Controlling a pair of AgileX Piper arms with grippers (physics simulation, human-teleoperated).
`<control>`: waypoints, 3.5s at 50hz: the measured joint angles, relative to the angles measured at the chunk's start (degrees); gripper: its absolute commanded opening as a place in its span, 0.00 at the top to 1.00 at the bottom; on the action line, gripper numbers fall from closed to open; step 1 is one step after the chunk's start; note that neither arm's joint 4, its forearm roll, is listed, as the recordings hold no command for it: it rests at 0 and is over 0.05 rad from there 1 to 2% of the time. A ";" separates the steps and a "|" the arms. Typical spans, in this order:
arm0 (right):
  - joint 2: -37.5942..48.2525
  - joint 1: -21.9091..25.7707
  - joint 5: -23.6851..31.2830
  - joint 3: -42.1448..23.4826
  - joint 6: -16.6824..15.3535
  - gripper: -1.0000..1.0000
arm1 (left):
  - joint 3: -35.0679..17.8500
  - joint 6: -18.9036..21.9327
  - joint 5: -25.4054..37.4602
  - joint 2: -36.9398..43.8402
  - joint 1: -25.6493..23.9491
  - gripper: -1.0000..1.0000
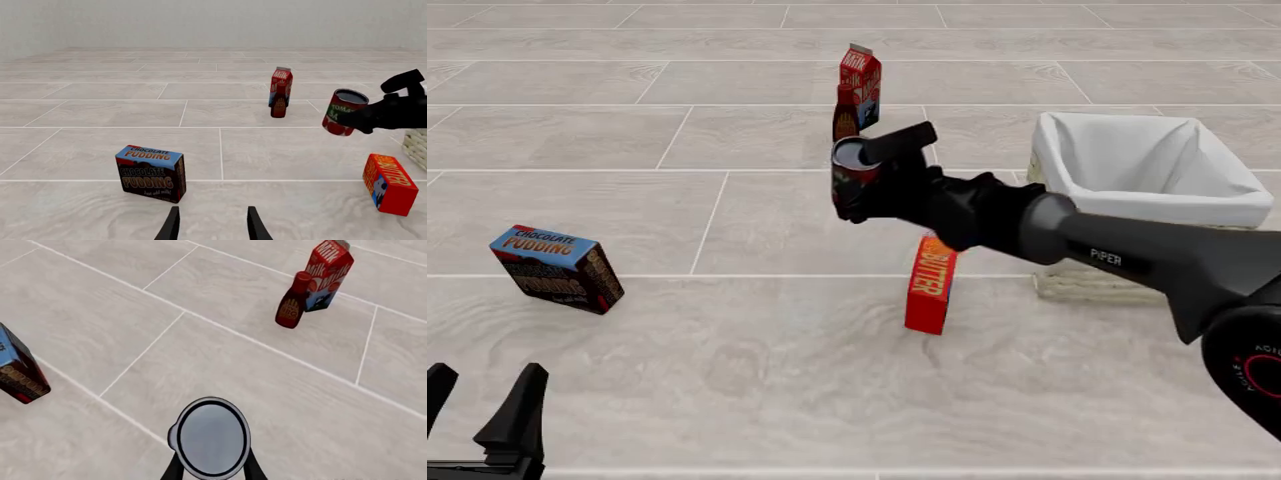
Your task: Pick the tomato sauce and place it in the basket.
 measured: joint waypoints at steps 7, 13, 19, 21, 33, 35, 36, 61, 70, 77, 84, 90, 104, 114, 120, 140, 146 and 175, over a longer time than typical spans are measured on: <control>-1.98 -0.14 0.07 0.97 0.06 1.00 | 0.00 0.00 0.00 0.00 0.00 0.00; -3.61 -0.54 0.09 1.72 0.15 1.00 | 0.00 0.00 0.00 0.00 0.00 0.00; -4.96 -1.28 0.18 2.30 0.21 1.00 | 0.00 0.00 0.00 0.00 0.00 0.00; -5.34 -1.57 0.31 2.41 0.17 1.00 | 0.00 0.00 0.00 0.00 0.00 0.00; -8.14 -3.39 1.38 3.02 -0.05 1.00 | 0.00 0.00 0.00 0.00 0.00 0.00; -8.59 -3.67 1.46 3.25 -0.09 1.00 | 0.00 0.00 0.00 0.00 0.00 0.00; -8.79 -3.81 1.48 3.38 -0.13 1.00 | 0.00 0.00 0.00 0.00 0.00 0.00; -14.86 -6.56 2.65 6.21 -0.73 1.00 | 0.00 0.00 0.00 0.00 0.00 0.00; -17.33 -7.99 2.85 7.41 -0.76 1.00 | 0.00 0.00 0.00 0.00 0.00 0.00; -19.22 -9.21 2.55 8.79 -0.40 1.00 | 0.00 0.00 0.00 0.00 0.00 0.00; -20.78 -10.34 2.23 9.97 0.08 1.00 | 0.00 0.00 0.00 0.00 0.00 0.00; -21.85 -11.34 2.22 10.58 0.32 1.00 | 0.00 0.00 0.00 0.00 0.00 0.00; -23.56 -14.13 2.21 11.38 0.57 1.00 | 0.00 0.00 0.00 0.00 0.00 0.00; -24.82 -16.03 1.69 12.54 0.74 1.00 | 0.00 0.00 0.00 0.00 0.00 0.00; -25.56 -17.31 1.30 13.33 0.82 1.00 | 0.00 0.00 0.00 0.00 0.00 0.00; -27.97 -21.67 0.23 15.52 1.66 1.00 | 0.00 0.00 0.00 0.00 0.00 0.00; -27.77 -23.48 0.15 15.31 1.54 1.00 | 0.00 0.00 0.00 0.00 0.00 0.00; -25.54 -30.82 0.06 13.11 -0.21 1.00 | 0.00 0.00 0.00 0.00 0.00 0.00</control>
